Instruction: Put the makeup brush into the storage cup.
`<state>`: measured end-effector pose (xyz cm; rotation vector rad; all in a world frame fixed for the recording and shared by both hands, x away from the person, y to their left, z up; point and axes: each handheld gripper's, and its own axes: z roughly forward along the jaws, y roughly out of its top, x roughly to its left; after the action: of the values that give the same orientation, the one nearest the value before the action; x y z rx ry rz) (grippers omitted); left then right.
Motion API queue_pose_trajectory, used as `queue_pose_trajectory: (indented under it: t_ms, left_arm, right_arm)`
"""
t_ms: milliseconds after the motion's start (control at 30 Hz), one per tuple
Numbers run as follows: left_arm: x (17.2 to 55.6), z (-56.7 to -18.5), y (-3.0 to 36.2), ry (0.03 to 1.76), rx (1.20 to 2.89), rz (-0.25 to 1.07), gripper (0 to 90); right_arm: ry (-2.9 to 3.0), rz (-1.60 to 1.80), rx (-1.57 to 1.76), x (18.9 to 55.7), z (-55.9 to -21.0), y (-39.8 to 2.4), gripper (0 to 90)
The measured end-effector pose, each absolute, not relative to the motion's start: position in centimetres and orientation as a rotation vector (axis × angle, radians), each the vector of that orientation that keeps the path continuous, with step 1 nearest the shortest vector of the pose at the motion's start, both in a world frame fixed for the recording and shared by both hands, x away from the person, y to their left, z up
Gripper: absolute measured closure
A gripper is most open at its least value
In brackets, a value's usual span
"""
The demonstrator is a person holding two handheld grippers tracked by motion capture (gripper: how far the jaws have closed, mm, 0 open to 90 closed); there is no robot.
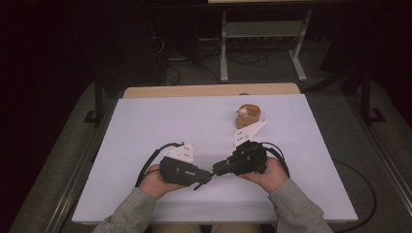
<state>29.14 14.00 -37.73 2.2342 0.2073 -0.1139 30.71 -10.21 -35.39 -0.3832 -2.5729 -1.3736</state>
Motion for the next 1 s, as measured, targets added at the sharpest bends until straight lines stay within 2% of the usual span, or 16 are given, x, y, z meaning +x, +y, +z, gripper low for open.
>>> queue_pose_trajectory:
  t_ms: [367, 400, 433, 467, 533, 667, 1000]
  left_arm:
    - [28.9, -37.5, 14.0, 0.192, 2.22, -0.118, 83.9]
    - [28.9, -37.5, 14.1, 0.195, 2.206, -0.112, 84.0]
    - [28.9, -37.4, 14.1, 0.201, 2.194, -0.111, 84.0]
    - [29.0, -37.3, 14.3, 0.213, 2.173, -0.113, 84.1]
    - [29.0, -37.1, 14.6, 0.224, 2.145, -0.105, 84.1]
    - [29.1, -37.0, 15.0, 0.242, 2.115, -0.093, 84.1]
    - [29.2, -37.1, 15.2, 0.268, 2.081, -0.09, 84.1]
  right_arm:
    - [-2.572, -1.429, -0.341, 30.4, -34.3, -10.0, 79.8]
    - [-2.552, -1.454, -0.346, 30.5, -34.3, -10.1, 74.5]
    - [-2.538, -1.482, -0.364, 30.4, -34.4, -10.1, 63.3]
    - [-2.534, -1.497, -0.387, 30.5, -34.4, -10.2, 58.7]
    - [-2.526, -1.521, -0.401, 30.5, -34.7, -10.2, 57.0]
    - [-2.506, -1.566, -0.421, 30.2, -35.3, -10.2, 58.3]
    - [-2.46, -1.646, -0.436, 30.3, -35.6, -10.0, 72.5]
